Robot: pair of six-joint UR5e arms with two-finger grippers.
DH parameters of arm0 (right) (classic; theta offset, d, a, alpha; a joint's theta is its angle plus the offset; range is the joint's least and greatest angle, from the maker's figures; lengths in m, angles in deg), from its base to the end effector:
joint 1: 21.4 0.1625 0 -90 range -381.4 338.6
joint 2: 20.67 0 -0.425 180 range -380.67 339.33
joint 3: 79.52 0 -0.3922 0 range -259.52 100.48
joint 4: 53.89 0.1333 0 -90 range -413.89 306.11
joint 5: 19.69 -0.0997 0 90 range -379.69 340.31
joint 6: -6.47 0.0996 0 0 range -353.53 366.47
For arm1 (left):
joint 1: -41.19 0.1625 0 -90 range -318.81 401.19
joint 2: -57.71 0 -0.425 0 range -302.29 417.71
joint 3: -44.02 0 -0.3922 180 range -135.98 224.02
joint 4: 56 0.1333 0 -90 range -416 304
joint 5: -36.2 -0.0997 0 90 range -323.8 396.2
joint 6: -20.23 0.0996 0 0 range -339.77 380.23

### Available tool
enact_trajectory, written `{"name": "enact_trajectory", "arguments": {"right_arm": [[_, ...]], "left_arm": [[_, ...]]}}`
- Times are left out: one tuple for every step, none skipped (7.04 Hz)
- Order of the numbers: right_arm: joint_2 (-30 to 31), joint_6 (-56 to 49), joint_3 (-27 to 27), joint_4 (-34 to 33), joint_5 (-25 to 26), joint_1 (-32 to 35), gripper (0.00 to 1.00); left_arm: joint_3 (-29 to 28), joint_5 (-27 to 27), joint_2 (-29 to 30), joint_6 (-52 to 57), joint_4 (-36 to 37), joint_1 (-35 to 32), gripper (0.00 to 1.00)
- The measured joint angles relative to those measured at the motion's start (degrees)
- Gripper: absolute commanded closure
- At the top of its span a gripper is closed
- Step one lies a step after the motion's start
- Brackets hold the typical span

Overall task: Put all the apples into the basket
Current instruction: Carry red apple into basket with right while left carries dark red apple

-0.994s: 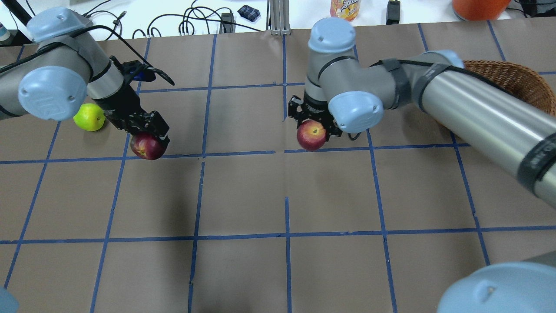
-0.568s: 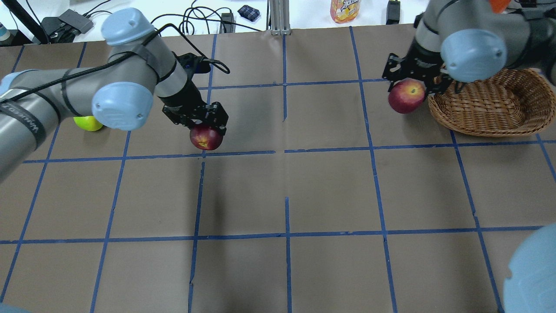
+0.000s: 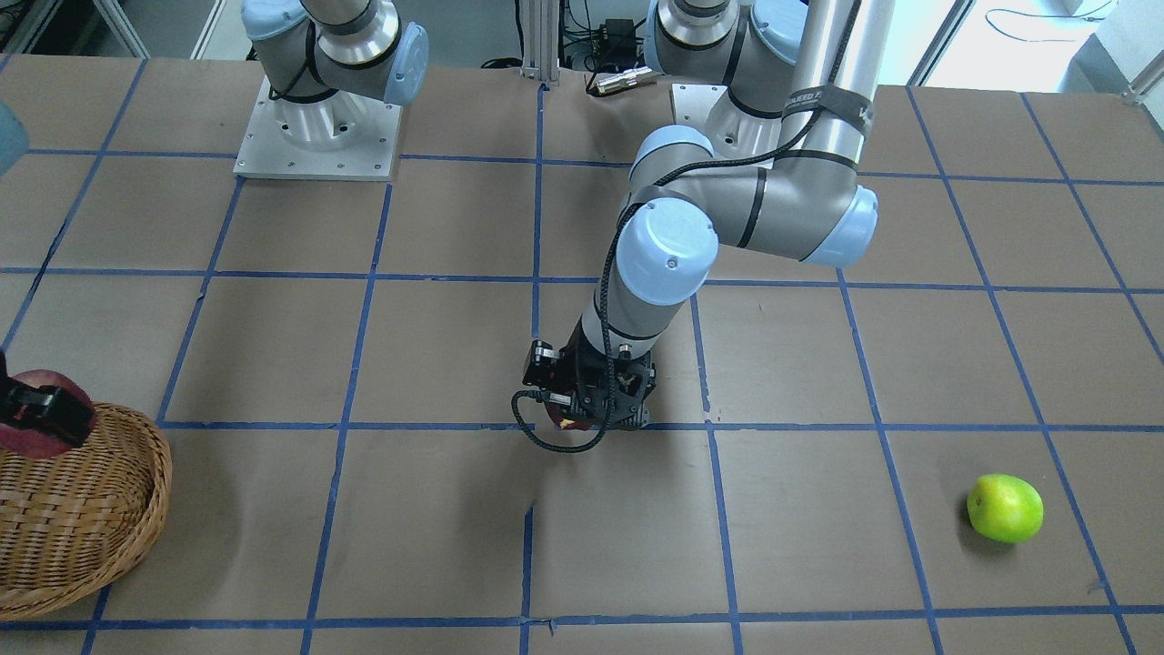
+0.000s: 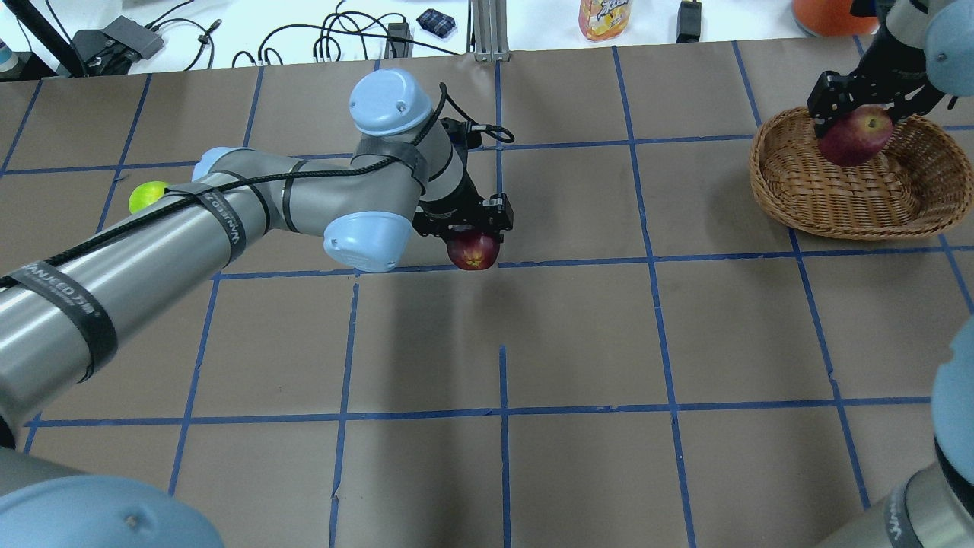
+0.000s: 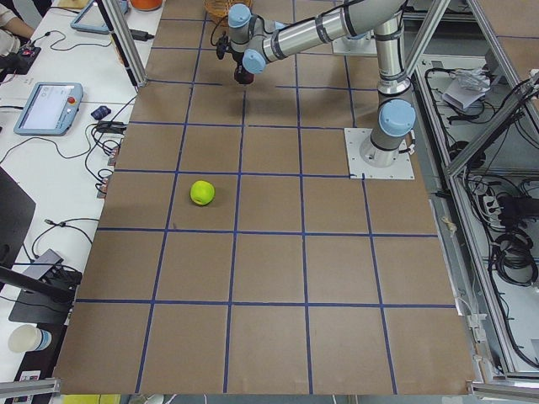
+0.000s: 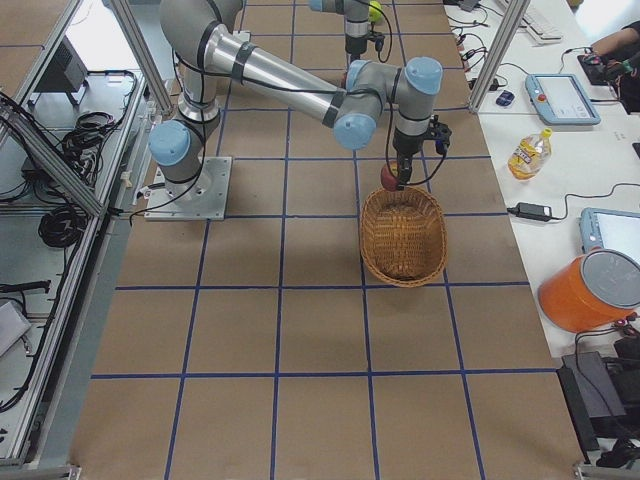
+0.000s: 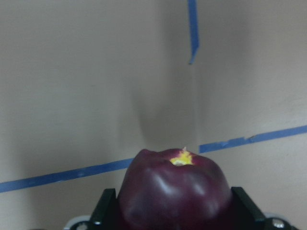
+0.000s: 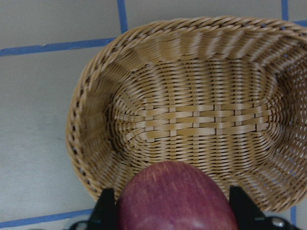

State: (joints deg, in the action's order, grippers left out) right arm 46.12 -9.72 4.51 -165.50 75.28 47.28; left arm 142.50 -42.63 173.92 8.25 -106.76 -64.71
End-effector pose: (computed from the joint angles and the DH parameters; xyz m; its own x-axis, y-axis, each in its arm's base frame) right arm -0.1198 -0.6500 0.3455 -0.9900 0.0948 0.1042 0.0900 0.9947 -0.0491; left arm -0.3159 -0.5519 0.2311 -0.9755 0.0784 0.2054 0.0722 0.9967 -0.0375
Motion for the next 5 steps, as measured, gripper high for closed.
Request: {"name": "enact_trajectory", "arguments": {"right_arm": [[-2.7,-3.7,0.0,-3.7,0.0,-1.6,1.00],[-5.3,-6.9,0.0,-7.0,0.1,-2.7,1.00],[-7.2,-8.7,0.3,-9.3,0.1,-3.8,1.00],[-8.6,-9.0,0.5,-10.1,-0.2,-4.5,0.85],[-9.7,-8.6,0.8,-10.3,-0.4,-4.7,0.62]], "left_arm": [[0.1,-0.2,1.5,-1.4,1.4,-1.1,0.48],[0.1,-0.2,2.4,-2.6,2.5,-1.8,0.11],[0.1,-0.3,3.1,-3.9,3.2,-2.3,0.00],[-0.1,-0.3,3.3,-4.8,3.6,-2.6,0.00],[-0.3,-0.3,3.0,-5.1,3.7,-2.5,0.00]]}}
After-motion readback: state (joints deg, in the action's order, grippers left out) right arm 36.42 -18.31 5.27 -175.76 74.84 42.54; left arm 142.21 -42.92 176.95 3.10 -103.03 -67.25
